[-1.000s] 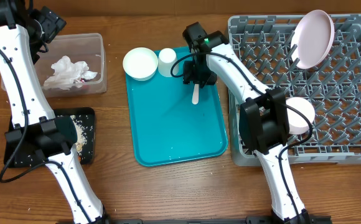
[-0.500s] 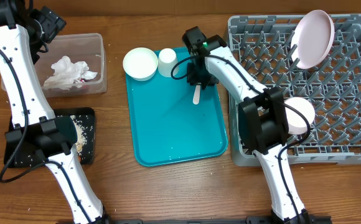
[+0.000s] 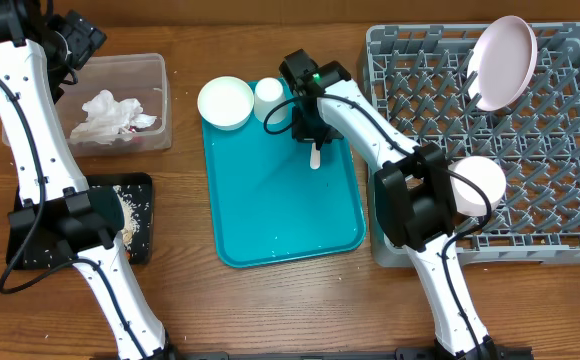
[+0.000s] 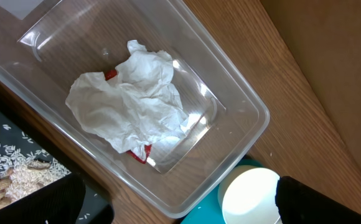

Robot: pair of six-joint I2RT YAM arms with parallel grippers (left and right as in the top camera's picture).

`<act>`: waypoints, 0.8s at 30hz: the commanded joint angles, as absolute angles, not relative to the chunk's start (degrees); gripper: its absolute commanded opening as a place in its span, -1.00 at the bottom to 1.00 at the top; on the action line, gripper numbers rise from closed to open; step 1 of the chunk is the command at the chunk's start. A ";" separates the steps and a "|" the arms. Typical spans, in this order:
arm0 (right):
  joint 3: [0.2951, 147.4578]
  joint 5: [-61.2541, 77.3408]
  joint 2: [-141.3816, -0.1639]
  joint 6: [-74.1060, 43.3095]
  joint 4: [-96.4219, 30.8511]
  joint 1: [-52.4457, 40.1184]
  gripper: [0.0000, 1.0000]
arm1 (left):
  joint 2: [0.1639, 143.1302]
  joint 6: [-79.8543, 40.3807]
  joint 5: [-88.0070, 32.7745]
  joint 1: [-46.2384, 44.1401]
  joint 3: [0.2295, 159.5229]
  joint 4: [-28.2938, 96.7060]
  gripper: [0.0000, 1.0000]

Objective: Sort waste into correct bins and load items into the dishwasher rack
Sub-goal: 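Carry the fork right into the grey rack and release it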

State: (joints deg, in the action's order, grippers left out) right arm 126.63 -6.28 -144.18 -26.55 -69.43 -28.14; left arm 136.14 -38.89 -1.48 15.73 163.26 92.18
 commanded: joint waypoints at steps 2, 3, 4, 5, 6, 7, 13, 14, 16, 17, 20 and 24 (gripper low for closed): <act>127.33 -2.42 -148.33 -27.27 -72.79 -26.02 -0.92 | 136.03 -39.22 -1.06 14.87 163.22 92.31 1.00; 127.76 -2.15 -148.29 -27.27 -73.25 -25.80 -0.92 | 136.03 -39.22 -1.06 14.87 163.22 92.31 0.99; 128.92 -0.51 -147.81 -27.24 -74.02 -25.10 -0.92 | 136.03 -39.22 -1.06 14.87 163.22 92.29 0.99; 129.97 1.89 -147.09 -26.81 -74.19 -24.47 -0.92 | 136.03 -39.22 -1.06 14.87 163.22 92.31 0.99; 130.76 3.51 -146.52 -26.61 -74.24 -24.03 -0.92 | 136.03 -39.22 -1.06 14.87 163.22 92.31 1.00; 131.68 5.17 -145.84 -26.61 -74.28 -23.51 -0.92 | 136.03 -39.22 -1.06 14.87 163.22 92.29 1.00; 136.33 10.50 -138.89 -24.62 -76.71 -19.11 -0.92 | 136.03 -39.22 -1.06 14.85 163.22 92.31 1.00; 136.86 11.16 -137.86 -23.29 -77.23 -18.22 -0.92 | 136.03 -39.22 -1.06 14.85 163.22 92.31 0.99; 137.97 13.74 -135.48 -18.55 -78.50 -15.84 -0.92 | 136.03 -39.22 -1.06 14.85 163.22 92.31 1.00; 138.50 14.59 -134.41 -17.02 -79.24 -14.44 -0.92 | 136.03 -39.22 -1.06 14.85 163.22 92.29 1.00; 139.31 17.12 -132.40 -12.86 -81.23 -11.07 -0.92 | 136.03 -39.22 -1.06 14.85 163.22 92.31 1.00; 139.35 20.40 -130.28 -11.86 -81.38 -6.70 -0.92 | 136.03 -39.22 -1.06 14.85 163.22 92.29 1.00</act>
